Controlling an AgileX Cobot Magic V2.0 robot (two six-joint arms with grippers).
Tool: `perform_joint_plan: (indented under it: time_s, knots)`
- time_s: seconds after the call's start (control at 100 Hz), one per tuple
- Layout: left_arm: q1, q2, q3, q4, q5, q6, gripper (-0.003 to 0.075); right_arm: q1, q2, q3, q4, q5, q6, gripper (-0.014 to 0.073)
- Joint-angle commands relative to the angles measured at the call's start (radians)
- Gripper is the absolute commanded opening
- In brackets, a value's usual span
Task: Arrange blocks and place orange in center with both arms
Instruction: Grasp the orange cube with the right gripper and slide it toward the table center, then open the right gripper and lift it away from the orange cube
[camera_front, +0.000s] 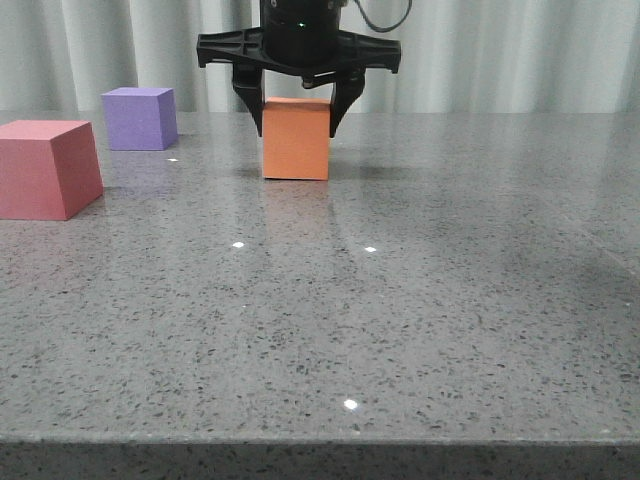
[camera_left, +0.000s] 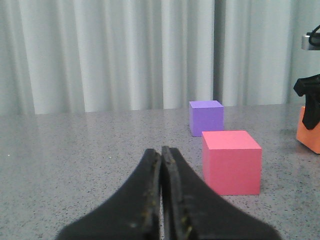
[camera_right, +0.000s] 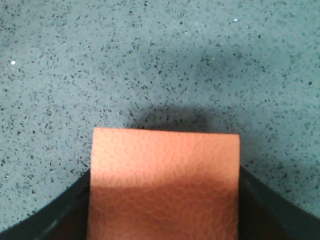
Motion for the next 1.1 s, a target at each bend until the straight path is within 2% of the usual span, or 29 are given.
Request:
perform_joint_plan:
  time_s: [0.0,0.09,0.21,0.26,0.5,0.81,1.09]
  knots:
    - [-0.006,-0.032,0.042,-0.004,-0.079,-0.006,-0.0019,-0.001,-0.064,-0.034,-0.022,-0.032,0.003,0.0391]
    - [-0.006,-0.032,0.042,-0.004,-0.079,-0.006,-0.0019,-0.001,-0.064,-0.034,-0.02,-0.033,0.003,0.0475]
    - [-0.006,-0.032,0.042,-0.004,-0.079,-0.006,-0.0019,-0.001,-0.064,-0.034,-0.016,-0.028,0.003,0.0633]
    - [-0.006,-0.032,0.042,-0.004,-0.079,-0.006,-0.0019,-0.001,-0.064,-0.037,-0.016,-0.023,0.002,0.0668]
    - [-0.006,-0.032,0.042,-0.004,-0.079,-0.006,-0.0019,-0.001,-0.087,-0.069,-0.043,0.007,-0.02,0.0666]
    - [-0.006,-0.032,0.042,-0.004,-0.079,-0.006,-0.0019,-0.014,-0.197,-0.082,-0.056,0.041,-0.232,0.0666]
    - [-0.006,-0.032,0.042,-0.004,-0.079,-0.006,-0.0019,-0.057,-0.286,-0.047,-0.098,0.089,-0.326,0.0666]
